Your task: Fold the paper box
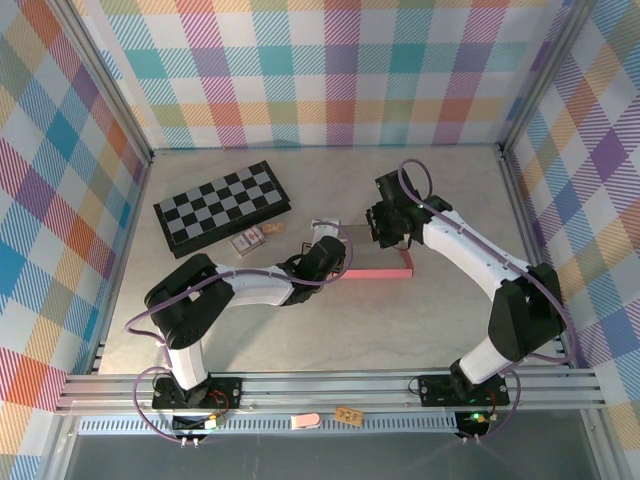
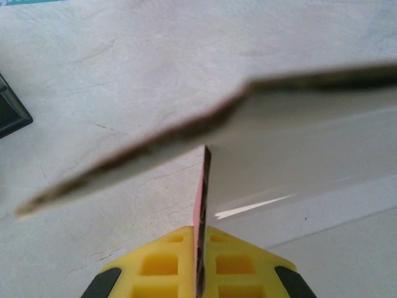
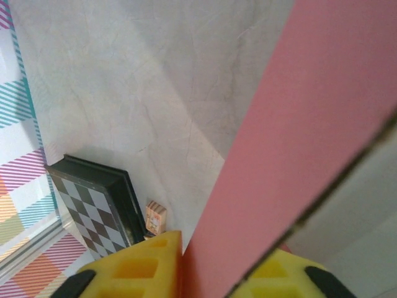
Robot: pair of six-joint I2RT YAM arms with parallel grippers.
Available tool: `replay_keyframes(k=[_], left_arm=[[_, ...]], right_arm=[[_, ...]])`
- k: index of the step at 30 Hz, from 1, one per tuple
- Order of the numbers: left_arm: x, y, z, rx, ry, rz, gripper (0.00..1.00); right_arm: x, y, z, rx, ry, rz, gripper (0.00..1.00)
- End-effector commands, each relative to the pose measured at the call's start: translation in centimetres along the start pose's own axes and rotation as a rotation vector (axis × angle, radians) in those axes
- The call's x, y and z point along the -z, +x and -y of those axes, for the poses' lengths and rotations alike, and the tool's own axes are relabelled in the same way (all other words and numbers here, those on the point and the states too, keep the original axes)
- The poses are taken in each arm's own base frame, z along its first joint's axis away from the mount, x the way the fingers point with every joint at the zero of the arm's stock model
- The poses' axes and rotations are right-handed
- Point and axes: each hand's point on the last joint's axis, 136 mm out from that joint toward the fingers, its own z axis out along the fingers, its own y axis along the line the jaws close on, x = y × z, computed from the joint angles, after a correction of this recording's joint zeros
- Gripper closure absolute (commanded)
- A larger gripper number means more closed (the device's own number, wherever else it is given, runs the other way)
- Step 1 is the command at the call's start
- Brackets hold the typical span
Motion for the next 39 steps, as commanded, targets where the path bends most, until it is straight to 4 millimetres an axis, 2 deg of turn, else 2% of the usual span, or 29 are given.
replay_keyframes(k=[1,5,7,14,17,22,27,31,33,35,37,39], left_arm=[[-0.4,5.5,-1.6,-0.106,-0.059,-0.170,1.00],[-0.2,5.7,-1.8,-0.087,-0.069,-0.179,1.00],[0.1,5.5,-1.8,-0.067,-0.065,-0.184,0.93],[2.8,3.6,-2.3,0.062,-0.051,-0.197,0.56],[4.3,3.5,-2.0,0.127,0.000,-0.228,0.49],[7.2,4.9,-2.0,0.234,0.077,-0.293,0.48],[9.9,6.2,-1.1,0.322,0.177,-0.347,0.46],[12.1,4.4,-1.5,0.401,0.187,-0.325,0.48],[13.3,2.3,-2.3,0.481,0.164,-0.284,0.49],[13.9,0.5,-3.3,0.559,0.122,-0.265,0.43],[13.8,-0.2,-4.5,0.656,0.070,-0.305,0.42],[12.4,-0.5,-5.1,0.803,0.066,-0.382,0.48]], right_arm=[[-0.3,0.5,3.3,-0.007,0.090,-0.036,0.86],[-0.4,0.7,4.5,-0.002,0.105,-0.057,0.94],[-0.3,0.9,4.9,0.001,0.107,-0.069,0.96],[0.3,0.9,5.9,0.013,0.106,-0.076,0.98],[0.2,1.0,6.3,0.016,0.100,-0.083,0.99],[-0.3,1.1,7.0,0.019,0.103,-0.089,1.00],[-0.6,1.1,7.6,0.012,0.113,-0.092,1.00],[-0.6,1.1,8.2,0.008,0.126,-0.090,1.00],[-0.6,1.0,8.4,0.011,0.130,-0.087,1.00],[-0.7,1.1,8.8,0.010,0.141,-0.085,1.00],[-0.9,1.2,9.3,0.004,0.152,-0.091,1.00],[-1.1,1.3,9.5,0.006,0.158,-0.092,1.00]])
